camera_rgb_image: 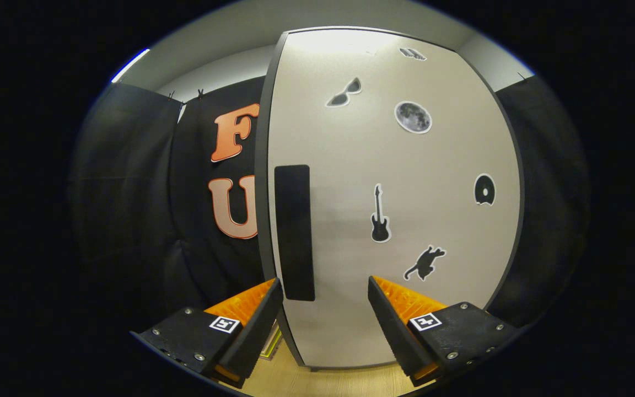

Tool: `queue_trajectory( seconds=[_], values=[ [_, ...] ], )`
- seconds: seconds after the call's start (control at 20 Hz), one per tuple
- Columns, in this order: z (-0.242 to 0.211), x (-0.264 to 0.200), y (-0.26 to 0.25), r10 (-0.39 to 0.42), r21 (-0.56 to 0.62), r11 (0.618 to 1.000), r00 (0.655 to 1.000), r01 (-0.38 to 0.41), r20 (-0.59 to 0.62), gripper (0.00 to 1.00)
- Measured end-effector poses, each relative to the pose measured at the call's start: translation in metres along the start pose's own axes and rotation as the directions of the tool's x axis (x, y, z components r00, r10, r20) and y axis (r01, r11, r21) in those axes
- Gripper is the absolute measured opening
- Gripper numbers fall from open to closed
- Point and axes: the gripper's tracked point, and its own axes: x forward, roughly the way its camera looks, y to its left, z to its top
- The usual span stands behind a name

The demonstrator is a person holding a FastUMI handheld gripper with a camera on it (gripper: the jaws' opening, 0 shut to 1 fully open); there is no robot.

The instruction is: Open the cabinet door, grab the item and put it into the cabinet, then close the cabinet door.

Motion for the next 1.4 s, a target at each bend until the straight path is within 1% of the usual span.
queue_trajectory(
  seconds=[0.1,0.25,0.35,0.45,0.55,0.75,1.0,1.4],
  values=[
    [0.008,-0.031,-0.007,-0.008,0.008,1.000,1.000,0.008,0.009,0.96],
    [0.020,-0.082,-0.031,-0.054,0.022,0.998,0.998,0.053,0.016,0.96],
    [0.026,-0.118,-0.048,-0.095,0.021,0.995,0.995,0.095,0.021,0.96],
    [0.027,-0.153,-0.066,-0.153,-0.005,0.988,0.988,0.154,0.010,0.96],
    [0.033,-0.187,-0.074,-0.186,-0.020,0.982,0.982,0.186,0.020,0.96],
    [0.039,-0.238,-0.071,-0.190,0.004,0.982,0.982,0.190,0.023,0.96],
    [0.039,-0.276,-0.065,-0.198,-0.013,0.980,0.980,0.198,0.022,0.96],
    [0.034,-0.291,-0.061,-0.207,-0.015,0.978,0.978,0.208,0.019,0.96]
  ],
)
